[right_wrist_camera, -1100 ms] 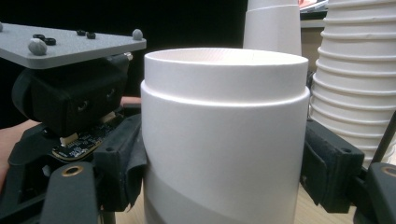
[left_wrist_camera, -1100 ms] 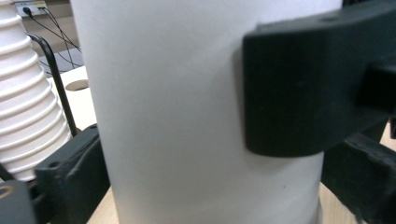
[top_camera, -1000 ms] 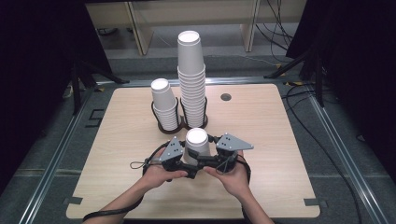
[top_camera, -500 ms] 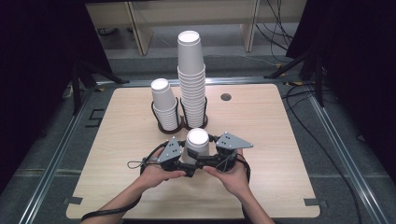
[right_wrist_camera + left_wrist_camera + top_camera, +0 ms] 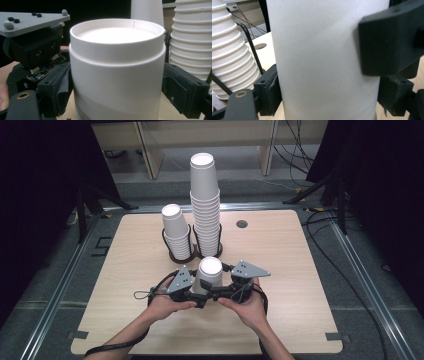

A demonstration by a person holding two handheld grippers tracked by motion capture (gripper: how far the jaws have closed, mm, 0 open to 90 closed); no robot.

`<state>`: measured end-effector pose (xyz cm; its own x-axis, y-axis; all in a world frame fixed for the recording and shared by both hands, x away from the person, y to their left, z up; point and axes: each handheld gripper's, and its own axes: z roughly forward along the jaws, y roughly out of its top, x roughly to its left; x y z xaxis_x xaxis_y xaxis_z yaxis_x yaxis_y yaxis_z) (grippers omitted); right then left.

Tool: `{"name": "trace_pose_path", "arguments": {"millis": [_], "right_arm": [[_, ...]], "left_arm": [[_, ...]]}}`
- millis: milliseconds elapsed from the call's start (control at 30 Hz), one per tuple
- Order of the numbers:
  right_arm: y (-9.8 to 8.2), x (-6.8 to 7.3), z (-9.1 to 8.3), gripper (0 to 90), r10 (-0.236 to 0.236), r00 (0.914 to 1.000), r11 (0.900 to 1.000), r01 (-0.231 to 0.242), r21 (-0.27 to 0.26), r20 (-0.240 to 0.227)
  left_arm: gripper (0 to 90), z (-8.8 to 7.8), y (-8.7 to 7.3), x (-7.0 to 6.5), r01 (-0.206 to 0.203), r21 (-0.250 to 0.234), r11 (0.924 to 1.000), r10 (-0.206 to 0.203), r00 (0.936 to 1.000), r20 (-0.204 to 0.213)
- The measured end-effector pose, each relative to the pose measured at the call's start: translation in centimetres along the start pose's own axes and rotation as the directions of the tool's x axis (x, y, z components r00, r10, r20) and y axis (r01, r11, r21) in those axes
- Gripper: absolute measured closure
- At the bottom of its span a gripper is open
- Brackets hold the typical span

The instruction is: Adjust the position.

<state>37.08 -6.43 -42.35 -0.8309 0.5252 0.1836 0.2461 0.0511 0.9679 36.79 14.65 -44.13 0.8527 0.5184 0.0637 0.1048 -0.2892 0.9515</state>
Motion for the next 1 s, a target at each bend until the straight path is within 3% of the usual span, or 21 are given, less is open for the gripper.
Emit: {"name": "trace_pose_path", "arguments": {"millis": [100,133,267,300,500,833,900,1000], "right_arm": [[0.1,0.1,-0.2,14.9,0.016,0.9998,1.000,-0.016,-0.004,-0.014],[0.2,-0.1,-0.3,14.9,-0.009,0.9999,1.000,0.009,-0.006,-0.005],[0.3,0.0,-0.6,15.2,-0.032,0.9994,0.999,0.032,-0.003,-0.013],[0.3,0.0,-1.0,15.3,-0.066,0.9978,0.997,0.066,-0.033,0.008],[0.1,-0.2,-1.8,15.0,-0.049,0.9988,0.999,0.049,0.011,0.002],[-0.9,-0.8,-2.5,15.1,-0.038,0.9993,0.999,0.038,0.026,-0.007],[-1.1,-0.9,-2.6,15.3,-0.033,0.9990,0.999,0.034,0.037,-0.031],[-1.2,-0.9,-2.8,15.3,-0.027,0.9993,0.999,0.028,0.037,-0.024]], "left_arm": [[18.6,-0.1,0.0,0.1,-0.003,0.009,1.0000,0.003,1.0000,-0.001],[18.7,-0.1,-0.1,0.2,-0.009,0.007,0.9999,0.009,1.0000,-0.004],[18.7,-0.4,-0.1,0.5,-0.018,0.025,0.9995,0.018,0.9998,-0.009],[18.7,-0.6,-0.1,0.7,-0.021,0.039,0.9990,0.022,0.9996,-0.016],[18.7,-1.2,0.1,1.4,-0.026,0.044,0.9987,0.027,0.9991,-0.032],[18.6,-2.0,0.4,2.3,-0.059,0.094,0.9938,0.063,0.9972,-0.040],[18.5,-2.3,0.5,2.6,-0.070,0.120,0.9903,0.074,0.9966,-0.035],[18.4,-2.5,0.7,2.8,-0.092,0.140,0.9858,0.097,0.9948,-0.029]]}}
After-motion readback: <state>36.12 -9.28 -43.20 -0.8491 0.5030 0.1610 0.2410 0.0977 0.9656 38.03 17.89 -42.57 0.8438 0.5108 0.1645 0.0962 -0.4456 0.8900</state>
